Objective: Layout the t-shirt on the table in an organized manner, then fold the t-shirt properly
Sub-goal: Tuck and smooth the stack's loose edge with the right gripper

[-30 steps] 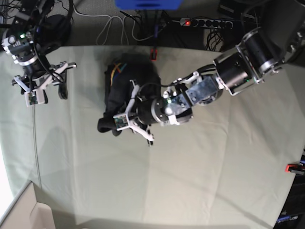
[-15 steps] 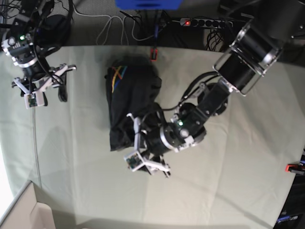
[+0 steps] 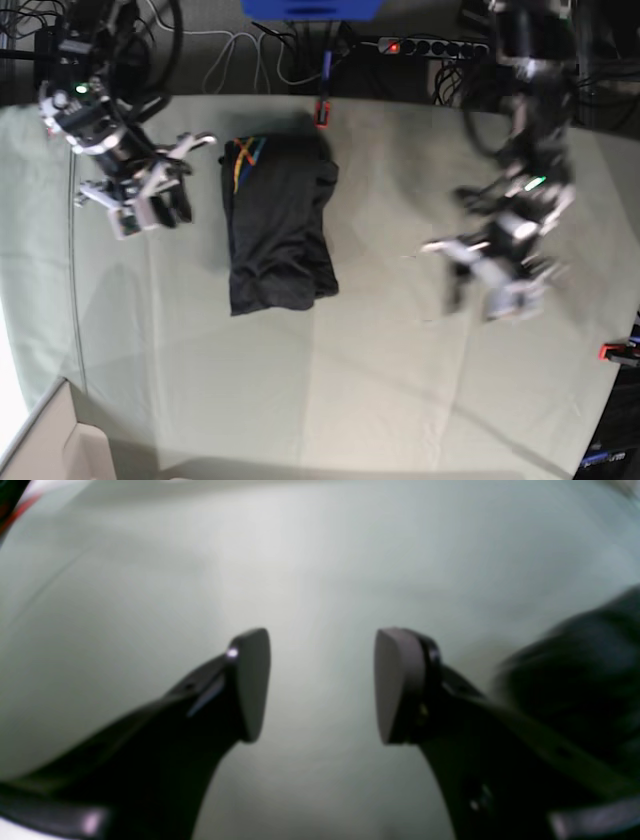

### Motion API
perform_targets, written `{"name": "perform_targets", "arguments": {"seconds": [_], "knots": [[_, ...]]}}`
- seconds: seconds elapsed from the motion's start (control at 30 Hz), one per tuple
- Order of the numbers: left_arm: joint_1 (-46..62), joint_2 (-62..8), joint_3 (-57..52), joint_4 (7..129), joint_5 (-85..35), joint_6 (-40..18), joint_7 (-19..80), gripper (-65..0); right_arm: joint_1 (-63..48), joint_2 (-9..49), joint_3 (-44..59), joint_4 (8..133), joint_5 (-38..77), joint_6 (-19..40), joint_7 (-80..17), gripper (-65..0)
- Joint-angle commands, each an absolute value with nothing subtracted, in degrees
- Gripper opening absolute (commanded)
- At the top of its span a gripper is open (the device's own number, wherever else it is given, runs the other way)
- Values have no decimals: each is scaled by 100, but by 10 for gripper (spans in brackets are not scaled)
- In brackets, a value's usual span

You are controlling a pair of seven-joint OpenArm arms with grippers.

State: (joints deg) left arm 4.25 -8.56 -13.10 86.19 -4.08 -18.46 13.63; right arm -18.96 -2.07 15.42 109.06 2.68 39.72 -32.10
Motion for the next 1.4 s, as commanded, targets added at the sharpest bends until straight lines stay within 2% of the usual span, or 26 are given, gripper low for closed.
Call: {"name": "perform_targets", "arguments": {"seconds": [0.0, 0.03, 0.2, 0.5, 0.63, 0.93, 1.37], "knots": [[497, -875, -1622, 8796, -488, -1895, 1209, -325, -1877, -207, 1376, 10914, 374, 4000, -3073, -623], [664, -875, -1895, 8813, -488, -1903, 1209, -325, -1859, -207, 1165, 10809, 374, 4000, -3073, -650], [1297, -875, -2765, 8848, -488, -1903, 1209, -325, -1692, -207, 637, 10211, 374, 4000, -3020, -650], [1745, -857, -3108, 8848, -488, -1903, 1191, -325, -1569, -189, 611, 9244, 347, 4000, -3002, -650], [1719, -664, -3116, 8857, -497, -1903, 1200, -325, -1560, -189, 629, 9253, 365, 4000, -3002, -650], [1763, -585, -3090, 8857, -488, -1903, 1200, -325, -1288, -207, 567, 10325, 374, 4000, -3073, -650], [2158, -585, -3125, 8857, -488, -1903, 1200, -325, 303, -207, -233, 8101, 338, 4000, -3002, -650]]}}
